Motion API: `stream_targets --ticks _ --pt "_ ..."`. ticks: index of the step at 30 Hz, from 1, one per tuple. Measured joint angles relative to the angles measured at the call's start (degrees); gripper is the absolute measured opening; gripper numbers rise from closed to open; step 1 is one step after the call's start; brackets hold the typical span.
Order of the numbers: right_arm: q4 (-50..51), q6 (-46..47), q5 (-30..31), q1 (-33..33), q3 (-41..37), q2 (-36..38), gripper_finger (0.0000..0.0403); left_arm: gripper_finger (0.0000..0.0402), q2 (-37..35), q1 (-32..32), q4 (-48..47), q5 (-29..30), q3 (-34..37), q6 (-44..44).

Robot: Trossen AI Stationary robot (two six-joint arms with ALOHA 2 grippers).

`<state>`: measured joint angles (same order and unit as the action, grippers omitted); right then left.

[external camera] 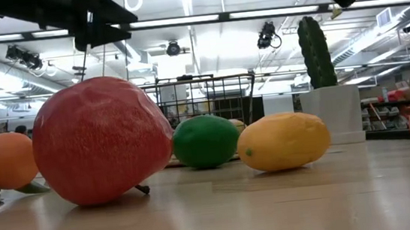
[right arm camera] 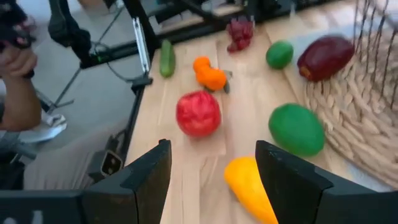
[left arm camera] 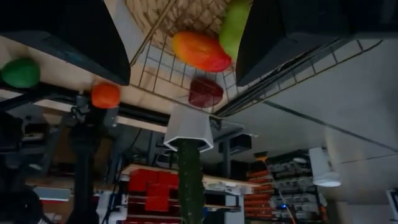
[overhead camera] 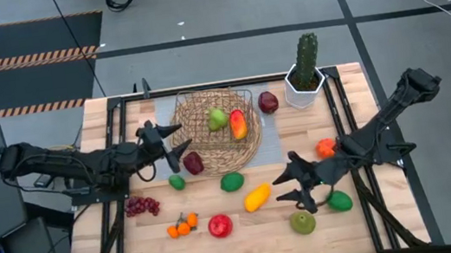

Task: Build produce basket
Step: Put the green pear into the gold wire basket

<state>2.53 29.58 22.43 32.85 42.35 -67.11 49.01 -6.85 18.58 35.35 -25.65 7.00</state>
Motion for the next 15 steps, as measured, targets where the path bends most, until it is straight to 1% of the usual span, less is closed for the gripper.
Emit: stream_targets --ticks 2,4,7,11,15 --pt "0.7 0.3 1.2 0.8 0.0 0.1 0.0238 0.0298 0.0 -0.2 1.1 0.0 0.0 -0.2" --pt "1.1 1.2 1.2 1.3 0.0 -0.1 0.0238 0.0298 0.0 -0.2 1.3 -0.1 0.0 -0.2" --pt "1.7 3.2 -0.9 2.7 0.0 -0.6 0.0238 0.0298 0.0 -0.2 1.2 -0.1 0.0 -0.1" --pt "1.9 5.0 -1.5 6.7 0.0 -1.3 0.0238 0.0298 0.6 -0.8 0.2 -1.6 0.0 1.9" --pt "2.6 7.8 -0.7 11.5 0.0 -2.3 0.0238 0.0298 2.2 -2.8 -0.8 -2.2 0.0 5.6"
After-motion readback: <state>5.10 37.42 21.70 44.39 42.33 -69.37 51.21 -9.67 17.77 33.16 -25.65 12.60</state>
